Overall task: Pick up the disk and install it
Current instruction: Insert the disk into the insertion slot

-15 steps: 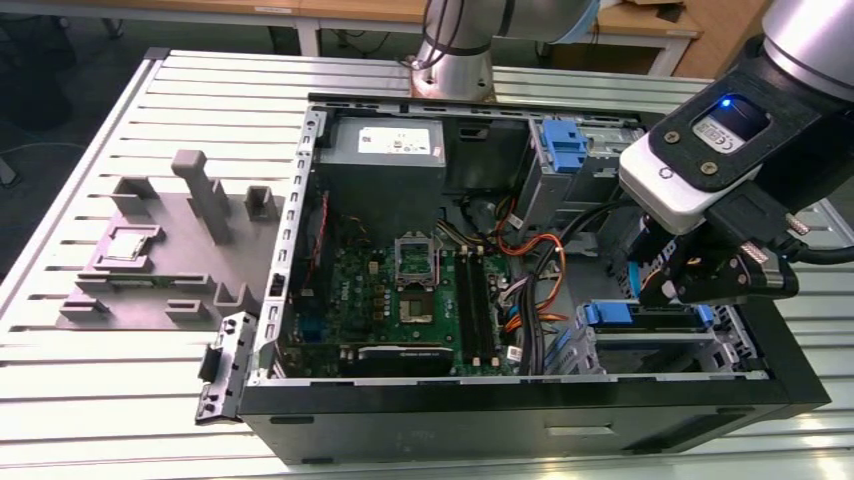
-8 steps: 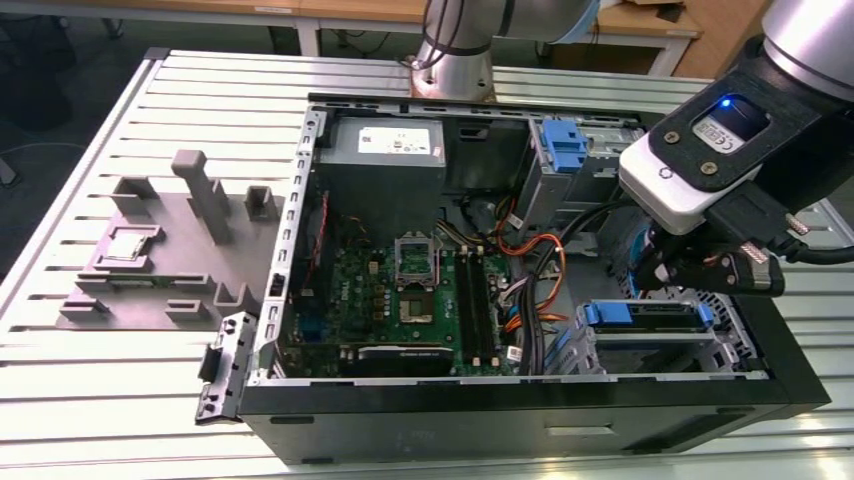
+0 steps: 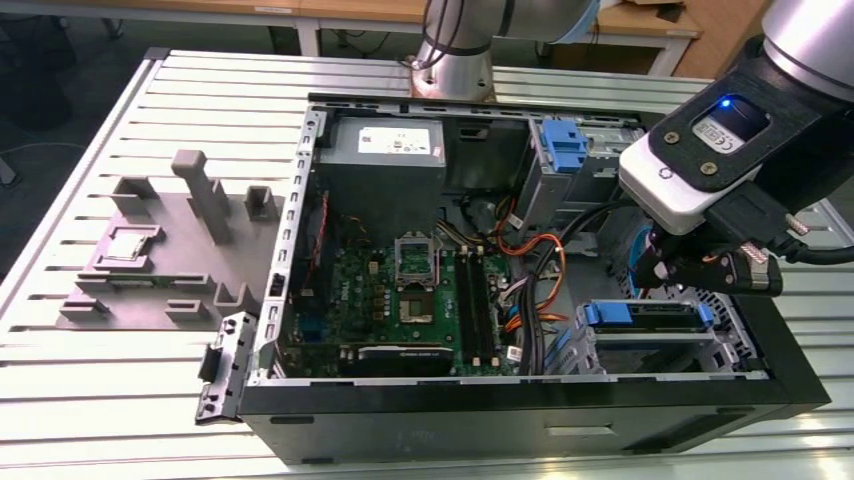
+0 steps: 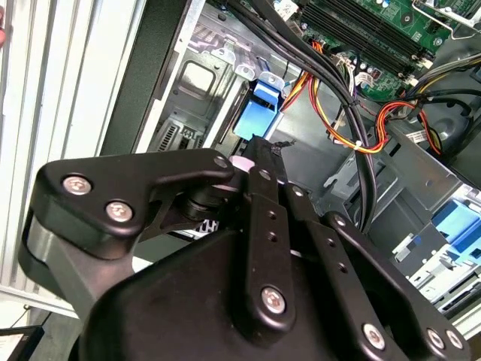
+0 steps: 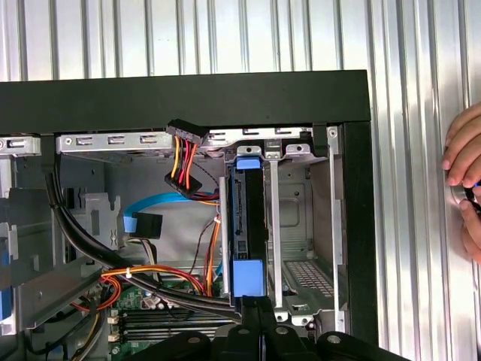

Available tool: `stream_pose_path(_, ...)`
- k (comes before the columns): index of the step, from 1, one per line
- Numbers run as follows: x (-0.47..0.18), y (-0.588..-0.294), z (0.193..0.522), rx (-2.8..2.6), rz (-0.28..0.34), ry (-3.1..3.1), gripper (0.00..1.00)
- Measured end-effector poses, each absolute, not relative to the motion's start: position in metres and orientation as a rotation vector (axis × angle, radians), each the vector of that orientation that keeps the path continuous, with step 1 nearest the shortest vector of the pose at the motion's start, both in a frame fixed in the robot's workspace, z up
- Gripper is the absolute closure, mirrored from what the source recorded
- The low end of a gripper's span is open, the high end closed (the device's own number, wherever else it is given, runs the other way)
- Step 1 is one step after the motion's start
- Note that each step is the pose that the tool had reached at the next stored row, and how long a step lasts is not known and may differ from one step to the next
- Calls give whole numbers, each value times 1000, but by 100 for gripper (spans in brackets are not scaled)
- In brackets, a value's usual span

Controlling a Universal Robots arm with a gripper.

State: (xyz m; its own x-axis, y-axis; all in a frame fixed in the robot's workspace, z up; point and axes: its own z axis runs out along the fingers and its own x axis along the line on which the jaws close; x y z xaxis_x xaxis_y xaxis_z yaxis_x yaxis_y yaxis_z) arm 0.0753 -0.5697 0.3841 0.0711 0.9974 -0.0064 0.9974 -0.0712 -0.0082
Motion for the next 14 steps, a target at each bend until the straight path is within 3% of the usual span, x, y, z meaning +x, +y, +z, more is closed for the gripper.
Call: stream_pose_path(14, 75, -570, 381, -2300, 11, -2142, 90)
